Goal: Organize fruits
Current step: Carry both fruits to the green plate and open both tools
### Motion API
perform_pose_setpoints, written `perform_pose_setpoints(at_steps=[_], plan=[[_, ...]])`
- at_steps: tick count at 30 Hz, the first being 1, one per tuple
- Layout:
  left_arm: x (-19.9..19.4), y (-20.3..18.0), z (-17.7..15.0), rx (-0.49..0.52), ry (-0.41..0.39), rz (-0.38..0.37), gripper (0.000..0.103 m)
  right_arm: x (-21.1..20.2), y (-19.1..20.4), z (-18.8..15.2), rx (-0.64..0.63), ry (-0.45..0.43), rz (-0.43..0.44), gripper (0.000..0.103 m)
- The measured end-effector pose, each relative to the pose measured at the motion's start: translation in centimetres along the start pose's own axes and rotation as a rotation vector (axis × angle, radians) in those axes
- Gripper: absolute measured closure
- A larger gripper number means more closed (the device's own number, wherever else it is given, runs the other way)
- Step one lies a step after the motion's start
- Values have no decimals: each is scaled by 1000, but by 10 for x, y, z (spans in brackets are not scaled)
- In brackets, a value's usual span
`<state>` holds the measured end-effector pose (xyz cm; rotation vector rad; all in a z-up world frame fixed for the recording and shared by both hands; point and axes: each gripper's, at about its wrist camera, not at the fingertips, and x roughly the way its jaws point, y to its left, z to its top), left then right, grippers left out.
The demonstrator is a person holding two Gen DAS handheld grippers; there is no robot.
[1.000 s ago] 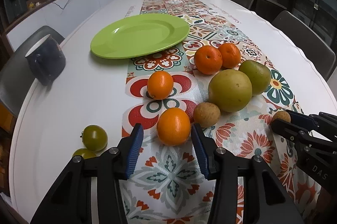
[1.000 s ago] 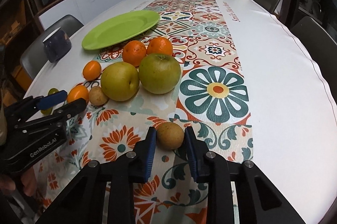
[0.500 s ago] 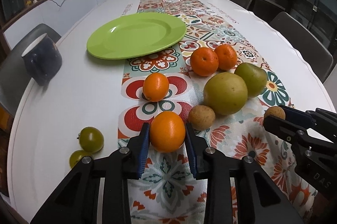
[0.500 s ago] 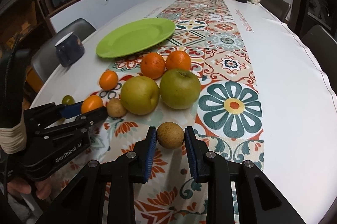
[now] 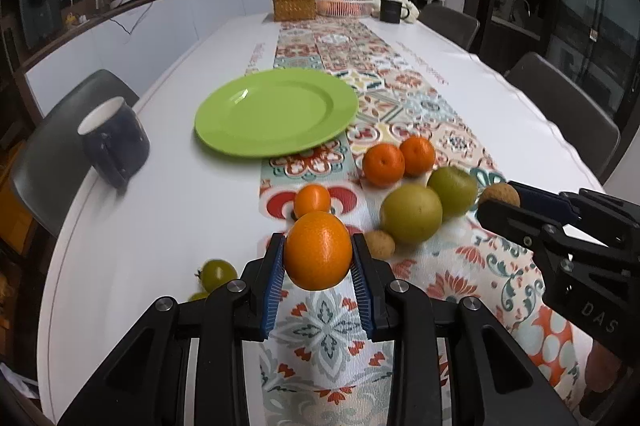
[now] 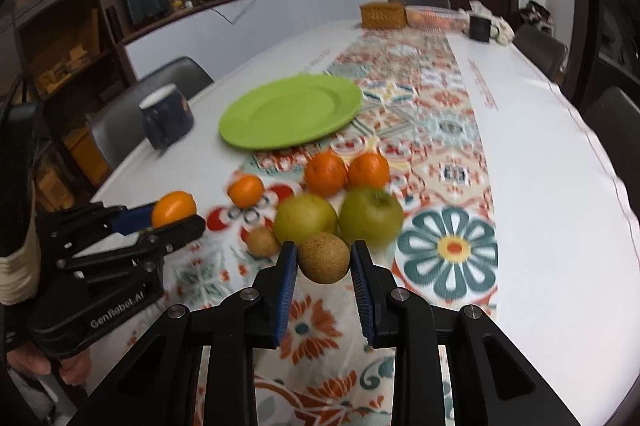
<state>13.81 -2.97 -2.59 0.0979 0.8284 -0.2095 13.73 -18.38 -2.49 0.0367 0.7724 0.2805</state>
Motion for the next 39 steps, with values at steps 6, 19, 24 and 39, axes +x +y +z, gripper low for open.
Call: perform_pose_setpoints(at_steps=[6, 19, 24, 39], plan=[[-7, 10, 24, -1, -36, 11, 71, -3, 4, 30, -22, -56, 47, 74], [25, 41, 88, 15, -28, 35, 71, 47, 15, 115, -70, -23, 125, 74], [53, 54, 109, 25, 8, 30, 71, 83, 17, 138, -68, 53, 133, 74], [131, 81, 116, -21, 187, -22, 71, 186, 16, 146, -91, 281, 107, 74]])
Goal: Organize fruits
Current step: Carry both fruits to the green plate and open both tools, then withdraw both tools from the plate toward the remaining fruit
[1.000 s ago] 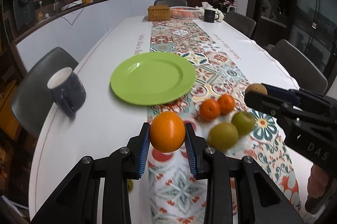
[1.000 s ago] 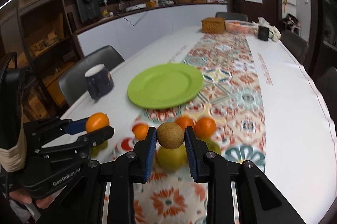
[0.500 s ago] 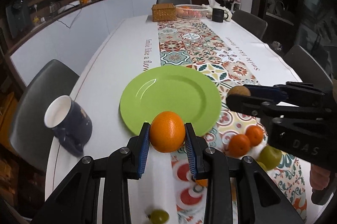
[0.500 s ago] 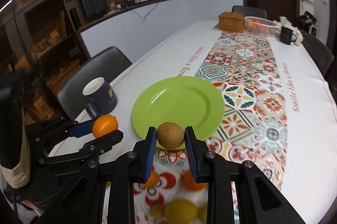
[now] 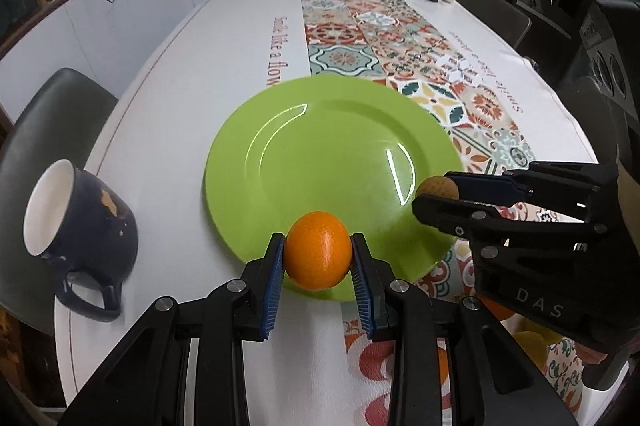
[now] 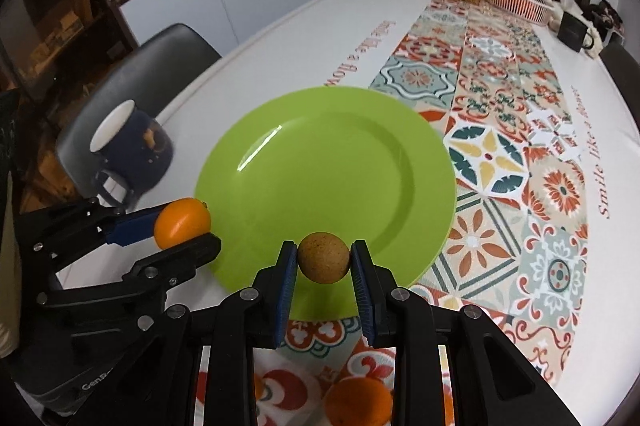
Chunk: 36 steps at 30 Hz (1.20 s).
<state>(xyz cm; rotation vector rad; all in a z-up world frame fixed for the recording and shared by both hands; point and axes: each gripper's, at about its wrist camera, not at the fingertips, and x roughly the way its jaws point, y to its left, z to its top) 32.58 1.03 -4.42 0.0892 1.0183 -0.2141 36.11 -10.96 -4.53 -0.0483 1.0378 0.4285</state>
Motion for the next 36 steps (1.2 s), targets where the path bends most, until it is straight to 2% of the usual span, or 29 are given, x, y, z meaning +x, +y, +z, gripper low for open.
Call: perform_pose_setpoints(at_steps=[1, 2, 3, 4, 5, 9, 11, 13, 16, 19, 23, 28, 36], plan=[[2, 0, 0, -1, 5, 2, 71, 2, -2, 0, 4, 1, -3, 74], [4, 0, 0, 0, 8, 2, 67, 3, -4, 0, 5, 0, 0, 74], [3, 1, 0, 1, 8, 4, 59, 3, -4, 0, 3, -1, 1, 74], [1, 0, -1, -1, -2, 19, 56, 3, -5, 0, 5, -3, -2, 69], [-1, 0, -1, 0, -10, 27, 55, 1, -5, -1, 7, -10, -6, 62], [-19, 0, -8, -3, -37, 51, 53, -11, -6, -7, 2, -50, -26, 62], [-32, 0, -14, -10, -67, 66, 46, -22, -6, -13, 8, -79, -38, 62], [-48, -1, -22, -18, -100, 97, 44, -35, -5, -19, 14, -109, -41, 61], [-72, -5, -33, -24, -154, 127, 39, -60, 1, -32, 9, -174, -64, 56], [-98, -12, -45, -12, -213, 164, 27, -84, 9, -46, -3, -235, -76, 55], [-129, -17, -60, -16, -283, 185, 19, -112, 21, -64, -10, -311, -72, 48], [-161, -16, -80, -48, -338, 186, 15, -142, 34, -84, -24, -385, -76, 40], [-190, -13, -120, -81, -373, 203, 11, -164, 61, -118, -81, -448, -106, 37]])
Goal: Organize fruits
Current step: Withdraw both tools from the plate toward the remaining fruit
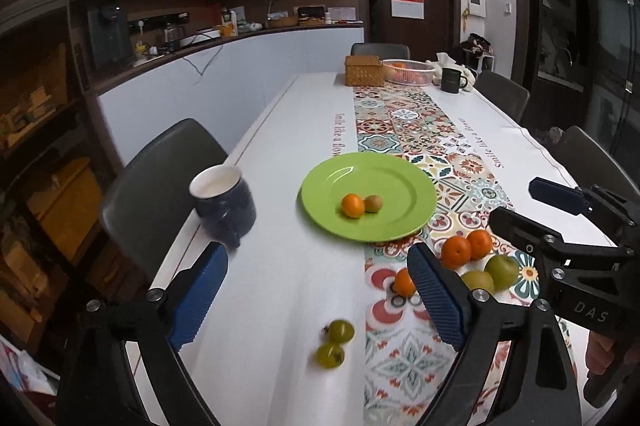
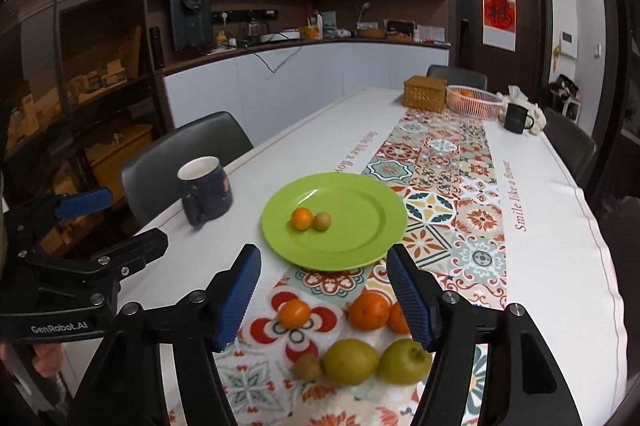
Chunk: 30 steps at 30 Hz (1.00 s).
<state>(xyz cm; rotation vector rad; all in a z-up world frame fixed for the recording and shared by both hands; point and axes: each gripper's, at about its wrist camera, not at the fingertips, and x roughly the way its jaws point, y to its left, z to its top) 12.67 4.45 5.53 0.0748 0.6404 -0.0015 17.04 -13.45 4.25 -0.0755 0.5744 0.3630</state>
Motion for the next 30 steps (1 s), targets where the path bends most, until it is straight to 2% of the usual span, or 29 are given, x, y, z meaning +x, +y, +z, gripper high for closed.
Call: perform_pose_setpoints(at_steps=[13, 19, 30], plan=[[-25, 4, -54, -11, -35, 54, 10, -32, 28, -45, -36, -48, -65, 37], [-20, 6, -73, -6, -21, 72, 10, -29, 38, -63, -67, -15, -68, 37], [4, 8, -90, 20, 12, 85, 11, 1, 51, -84, -133, 80, -80, 37]])
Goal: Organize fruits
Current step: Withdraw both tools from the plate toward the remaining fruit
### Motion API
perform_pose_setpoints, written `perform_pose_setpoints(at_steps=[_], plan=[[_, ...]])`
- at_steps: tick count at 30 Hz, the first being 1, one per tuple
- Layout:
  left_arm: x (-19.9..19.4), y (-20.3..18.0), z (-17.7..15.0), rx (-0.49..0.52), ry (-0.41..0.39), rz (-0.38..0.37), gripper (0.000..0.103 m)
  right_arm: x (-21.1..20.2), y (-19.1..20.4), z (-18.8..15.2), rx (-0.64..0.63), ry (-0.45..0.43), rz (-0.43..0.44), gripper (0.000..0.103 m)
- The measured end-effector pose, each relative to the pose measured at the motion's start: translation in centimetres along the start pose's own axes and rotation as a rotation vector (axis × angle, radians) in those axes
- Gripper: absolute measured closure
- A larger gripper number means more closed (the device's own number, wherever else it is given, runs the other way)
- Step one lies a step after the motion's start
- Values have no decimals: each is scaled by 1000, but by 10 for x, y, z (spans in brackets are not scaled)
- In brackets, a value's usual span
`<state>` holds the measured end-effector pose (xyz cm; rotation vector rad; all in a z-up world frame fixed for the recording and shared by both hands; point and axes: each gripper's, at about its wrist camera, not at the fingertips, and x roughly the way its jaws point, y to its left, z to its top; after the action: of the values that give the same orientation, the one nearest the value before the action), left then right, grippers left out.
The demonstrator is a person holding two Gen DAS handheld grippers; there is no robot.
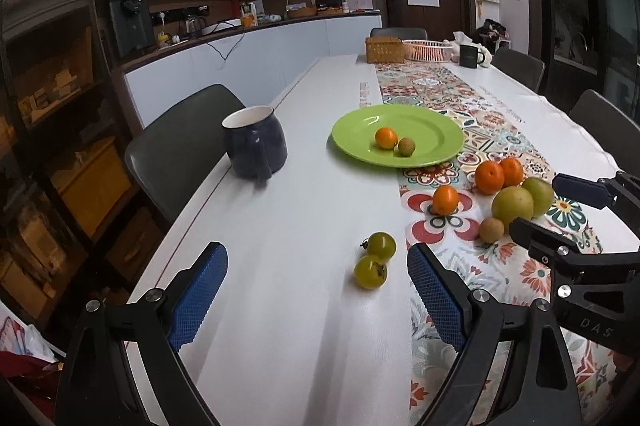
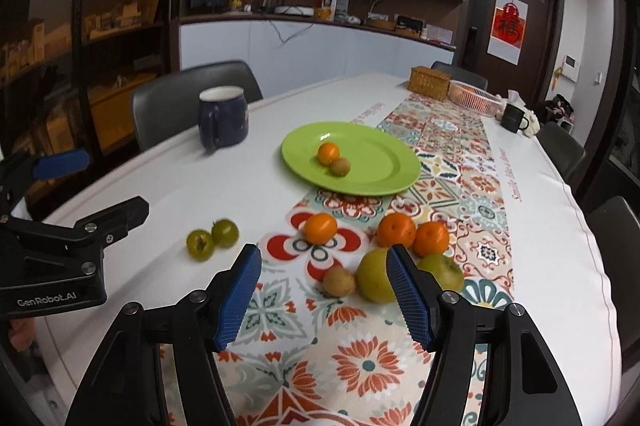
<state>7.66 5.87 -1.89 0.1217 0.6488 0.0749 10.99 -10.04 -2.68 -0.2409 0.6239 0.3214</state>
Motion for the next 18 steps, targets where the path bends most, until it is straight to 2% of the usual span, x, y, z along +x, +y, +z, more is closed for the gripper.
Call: perform_pose_setpoints(at_steps=[10, 13, 18], plan=[[25, -15, -12, 49, 48, -27, 14, 28, -4, -13, 55, 95, 36, 48], [34, -21, -16, 72, 69, -32, 18, 37, -9, -16, 88, 127, 52, 51], [45, -27, -17, 82, 100, -56, 31, 53, -16, -23, 134, 175, 62, 54]])
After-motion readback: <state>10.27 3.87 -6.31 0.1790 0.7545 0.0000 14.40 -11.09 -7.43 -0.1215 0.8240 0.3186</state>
